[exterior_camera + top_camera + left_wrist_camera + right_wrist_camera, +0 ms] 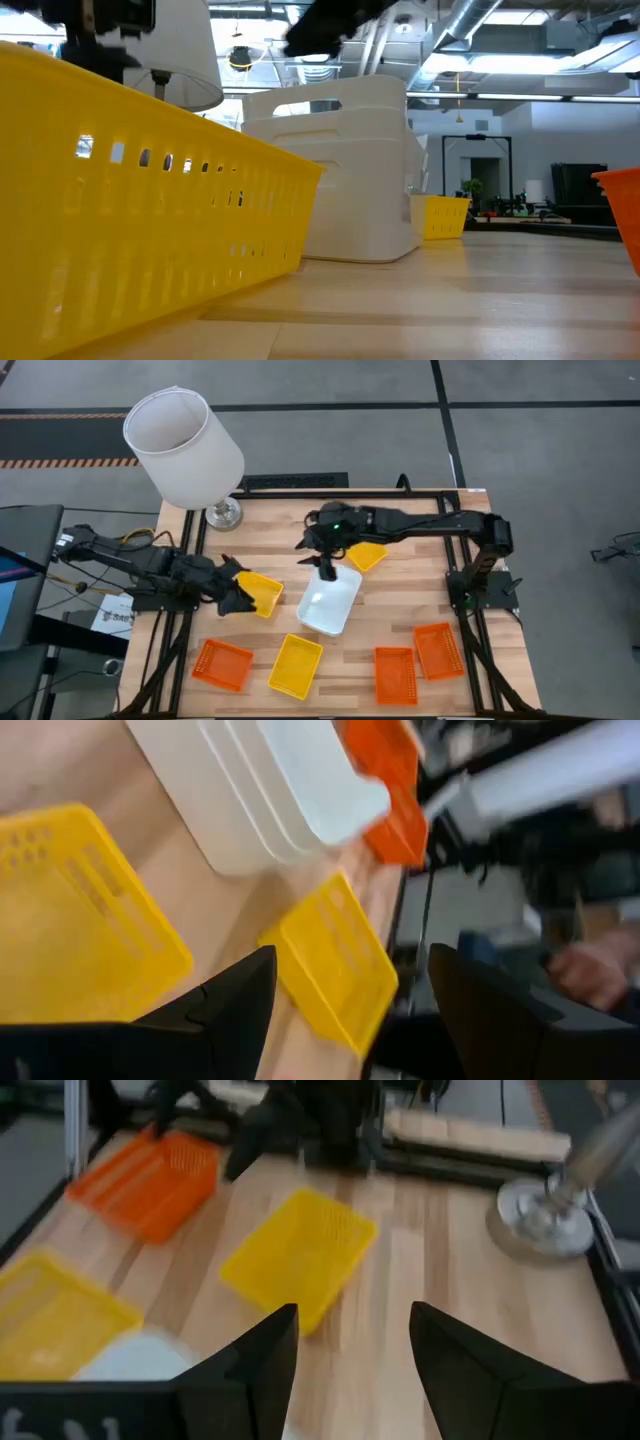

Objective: Stack baskets by color
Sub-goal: Stack the middle yellow bin on the top yellow bin

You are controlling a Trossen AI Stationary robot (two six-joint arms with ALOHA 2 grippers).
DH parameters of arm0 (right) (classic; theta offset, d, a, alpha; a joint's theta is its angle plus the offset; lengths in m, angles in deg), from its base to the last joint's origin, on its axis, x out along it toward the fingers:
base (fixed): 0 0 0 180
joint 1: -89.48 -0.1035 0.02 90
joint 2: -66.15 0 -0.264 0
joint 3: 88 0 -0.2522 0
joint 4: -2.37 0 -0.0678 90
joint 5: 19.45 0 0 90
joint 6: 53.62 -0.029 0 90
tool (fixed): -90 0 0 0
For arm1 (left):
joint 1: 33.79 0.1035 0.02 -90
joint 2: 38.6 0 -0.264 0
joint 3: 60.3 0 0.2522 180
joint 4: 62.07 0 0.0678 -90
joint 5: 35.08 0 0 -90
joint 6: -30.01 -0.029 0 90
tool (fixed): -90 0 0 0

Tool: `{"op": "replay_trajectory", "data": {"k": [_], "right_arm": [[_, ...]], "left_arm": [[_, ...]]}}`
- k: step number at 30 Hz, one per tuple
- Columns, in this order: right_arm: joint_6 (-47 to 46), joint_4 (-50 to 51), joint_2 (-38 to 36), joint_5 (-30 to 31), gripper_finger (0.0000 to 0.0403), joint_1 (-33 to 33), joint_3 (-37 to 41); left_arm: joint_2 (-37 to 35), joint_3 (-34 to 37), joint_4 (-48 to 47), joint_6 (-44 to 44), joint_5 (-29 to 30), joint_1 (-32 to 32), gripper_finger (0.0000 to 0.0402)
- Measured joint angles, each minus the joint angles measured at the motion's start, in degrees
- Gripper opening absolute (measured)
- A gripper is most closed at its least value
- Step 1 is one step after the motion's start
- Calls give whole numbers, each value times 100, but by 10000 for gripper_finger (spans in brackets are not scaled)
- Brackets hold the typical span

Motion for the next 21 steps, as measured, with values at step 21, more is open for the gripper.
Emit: {"op": "replay_trajectory", "data": {"k": [21], "right_arm": [[-1269, -614, 3133, 508, 194, -483, -2123]], "left_arm": [[-23, -2308, -2438, -760, 2078, -329, 249]]}}
